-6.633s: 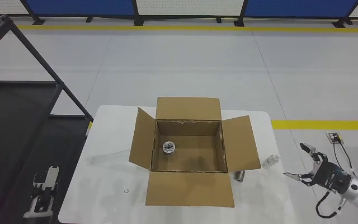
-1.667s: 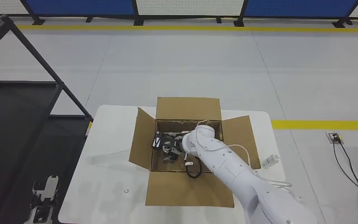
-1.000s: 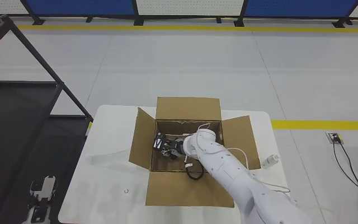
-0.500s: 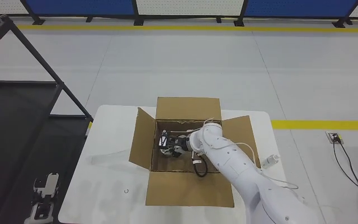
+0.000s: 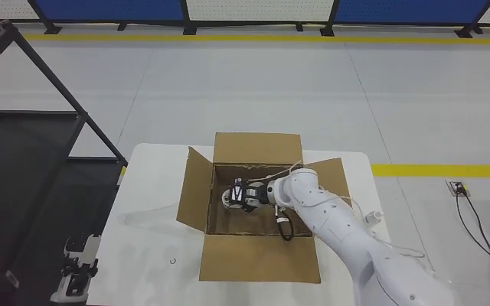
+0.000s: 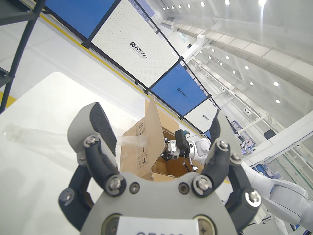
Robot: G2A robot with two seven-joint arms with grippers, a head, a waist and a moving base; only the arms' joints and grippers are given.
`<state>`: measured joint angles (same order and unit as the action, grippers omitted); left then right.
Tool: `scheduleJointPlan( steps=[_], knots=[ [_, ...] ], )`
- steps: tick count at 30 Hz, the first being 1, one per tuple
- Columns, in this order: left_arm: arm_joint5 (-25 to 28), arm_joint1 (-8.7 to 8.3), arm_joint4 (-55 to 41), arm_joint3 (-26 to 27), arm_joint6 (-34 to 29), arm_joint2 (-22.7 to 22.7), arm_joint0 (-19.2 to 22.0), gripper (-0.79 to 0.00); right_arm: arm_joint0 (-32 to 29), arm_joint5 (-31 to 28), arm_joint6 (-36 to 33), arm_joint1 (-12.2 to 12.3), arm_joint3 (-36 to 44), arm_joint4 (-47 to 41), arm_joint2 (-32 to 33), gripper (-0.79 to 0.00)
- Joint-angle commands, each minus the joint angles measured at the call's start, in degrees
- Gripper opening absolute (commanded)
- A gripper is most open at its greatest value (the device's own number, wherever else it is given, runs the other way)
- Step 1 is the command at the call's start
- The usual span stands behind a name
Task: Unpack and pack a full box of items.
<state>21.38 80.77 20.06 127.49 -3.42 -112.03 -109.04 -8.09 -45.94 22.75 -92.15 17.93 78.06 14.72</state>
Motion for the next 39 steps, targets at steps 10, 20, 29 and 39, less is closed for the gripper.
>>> scheduleJointPlan(
  steps=[10, 20, 29, 39],
  knots=[
    [0.0, -0.22, 1.2, 0.2, -1.1, 1.3, 0.5, 0.0, -1.8, 1.7, 2.1, 10.1, 18.5, 6.0, 4.3, -0.785],
    [-0.4, -0.36, 1.6, 0.2, -1.1, 1.7, 0.8, 0.0, -15.0, 1.9, -16.7, 24.1, 52.1, 6.3, 21.0, -0.785],
    [-0.4, -0.36, 1.6, 0.2, -1.1, 1.7, 0.8, 0.0, -15.0, 1.9, -16.7, 24.1, 52.1, 6.3, 21.0, -0.785],
    [-0.4, -0.36, 1.6, 0.2, -1.1, 1.7, 0.8, 0.0, -16.0, 2.8, -16.6, 24.3, 53.9, 6.3, 22.1, -0.785]
  ],
)
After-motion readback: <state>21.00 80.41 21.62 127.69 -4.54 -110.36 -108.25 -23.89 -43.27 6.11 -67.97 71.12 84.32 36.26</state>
